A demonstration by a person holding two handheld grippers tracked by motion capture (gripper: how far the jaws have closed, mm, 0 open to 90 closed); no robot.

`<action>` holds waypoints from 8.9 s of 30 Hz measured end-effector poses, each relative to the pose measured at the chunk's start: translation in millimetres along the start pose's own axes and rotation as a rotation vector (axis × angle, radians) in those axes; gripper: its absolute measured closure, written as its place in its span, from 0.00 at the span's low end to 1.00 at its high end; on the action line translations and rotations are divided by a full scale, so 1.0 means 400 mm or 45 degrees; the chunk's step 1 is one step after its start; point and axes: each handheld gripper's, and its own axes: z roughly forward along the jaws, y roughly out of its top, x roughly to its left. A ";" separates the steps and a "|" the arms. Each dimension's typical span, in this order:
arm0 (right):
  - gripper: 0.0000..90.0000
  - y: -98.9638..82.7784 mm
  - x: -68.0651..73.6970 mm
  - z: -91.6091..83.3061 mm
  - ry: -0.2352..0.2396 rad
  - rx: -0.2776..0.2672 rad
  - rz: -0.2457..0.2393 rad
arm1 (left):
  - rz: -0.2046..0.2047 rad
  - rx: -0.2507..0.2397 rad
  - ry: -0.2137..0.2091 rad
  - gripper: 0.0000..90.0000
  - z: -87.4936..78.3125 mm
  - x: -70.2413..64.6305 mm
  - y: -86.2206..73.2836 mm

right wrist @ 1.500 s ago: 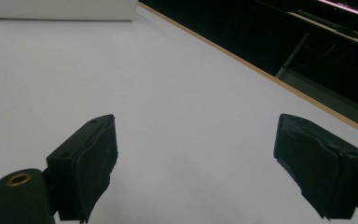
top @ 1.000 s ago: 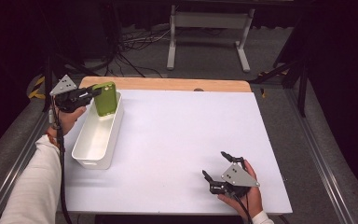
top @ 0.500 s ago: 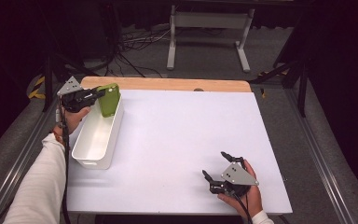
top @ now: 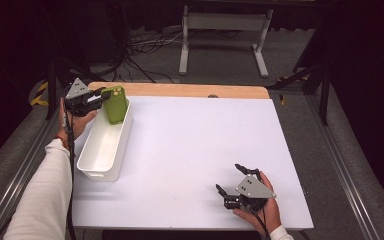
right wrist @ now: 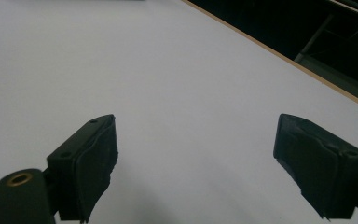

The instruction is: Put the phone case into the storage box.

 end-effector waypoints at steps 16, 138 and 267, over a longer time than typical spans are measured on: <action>0.16 0.002 0.007 0.004 0.024 0.010 -0.016 | -0.018 0.063 0.079 0.68 0.013 0.016 -0.019; 0.12 0.069 -0.049 0.007 -0.016 -0.092 0.042 | -0.117 -0.159 -0.029 0.06 -0.168 -0.182 0.016; 0.11 0.091 -0.038 -0.053 -0.041 -0.201 0.019 | 0.113 -0.385 -0.310 0.05 -0.282 -0.504 0.038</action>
